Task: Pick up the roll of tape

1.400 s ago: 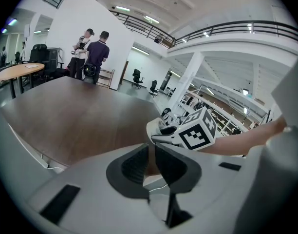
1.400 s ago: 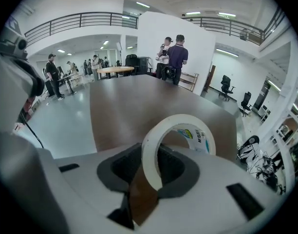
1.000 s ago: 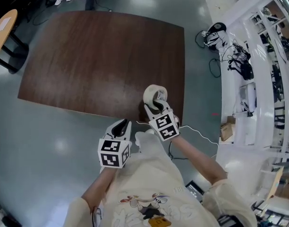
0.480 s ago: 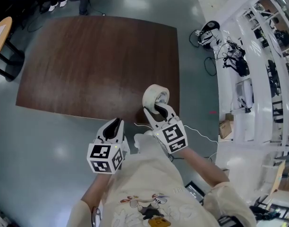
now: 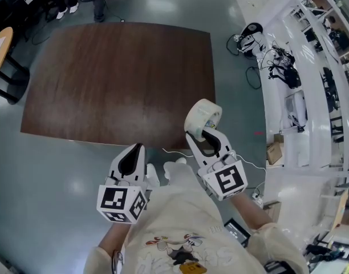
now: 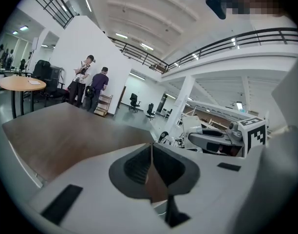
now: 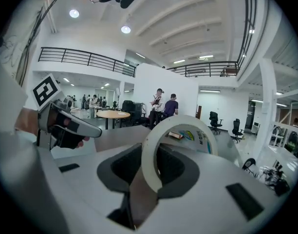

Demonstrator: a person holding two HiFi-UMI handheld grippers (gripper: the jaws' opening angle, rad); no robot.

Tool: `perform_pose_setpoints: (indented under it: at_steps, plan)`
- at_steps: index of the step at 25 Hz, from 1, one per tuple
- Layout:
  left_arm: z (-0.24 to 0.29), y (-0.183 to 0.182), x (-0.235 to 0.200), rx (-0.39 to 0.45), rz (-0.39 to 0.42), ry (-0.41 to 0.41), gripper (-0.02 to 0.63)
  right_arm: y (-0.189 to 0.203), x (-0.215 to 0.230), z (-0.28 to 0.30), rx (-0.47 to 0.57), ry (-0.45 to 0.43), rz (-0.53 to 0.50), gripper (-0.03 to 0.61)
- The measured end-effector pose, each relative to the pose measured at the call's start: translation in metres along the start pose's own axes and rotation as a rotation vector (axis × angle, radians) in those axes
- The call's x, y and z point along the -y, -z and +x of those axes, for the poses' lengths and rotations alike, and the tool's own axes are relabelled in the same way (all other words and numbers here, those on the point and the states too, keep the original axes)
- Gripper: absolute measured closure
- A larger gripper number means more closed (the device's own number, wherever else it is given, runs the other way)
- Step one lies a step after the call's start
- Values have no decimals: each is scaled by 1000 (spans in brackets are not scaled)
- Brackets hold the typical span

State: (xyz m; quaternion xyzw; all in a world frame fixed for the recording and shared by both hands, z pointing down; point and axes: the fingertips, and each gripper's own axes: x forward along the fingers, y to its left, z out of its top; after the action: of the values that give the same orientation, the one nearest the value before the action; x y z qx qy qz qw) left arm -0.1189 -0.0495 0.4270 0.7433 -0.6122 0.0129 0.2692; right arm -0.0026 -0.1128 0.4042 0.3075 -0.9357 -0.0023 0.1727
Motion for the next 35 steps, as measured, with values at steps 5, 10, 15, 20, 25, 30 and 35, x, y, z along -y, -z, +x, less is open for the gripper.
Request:
perform_pose_setpoints:
  at_steps: [5,10,15,20,25,30,35]
  plan:
    - [-14,-9,24,23,-5,39,594,-7,5,-39,45,45,40,482]
    - [-26,-10,43,46,32,57,594,-6,4,-73,81,67,77,482]
    - [-24,-18,47,34,97,53,595,-18,2,-90,99,78,92,482]
    - [-27,-23,50,25,110,60,594,-23,-4,-101,98,76,143,483]
    - [-20,-20,53,16,118,65,595,-15,-2,-103,85,75,165,483]
    - [-23,-23,53,16,123,72,595,-15,-9,-102,83,75,183,483]
    - [-19,-21,58,13,128,74,595,-14,-4,-104,89,81,184,483]
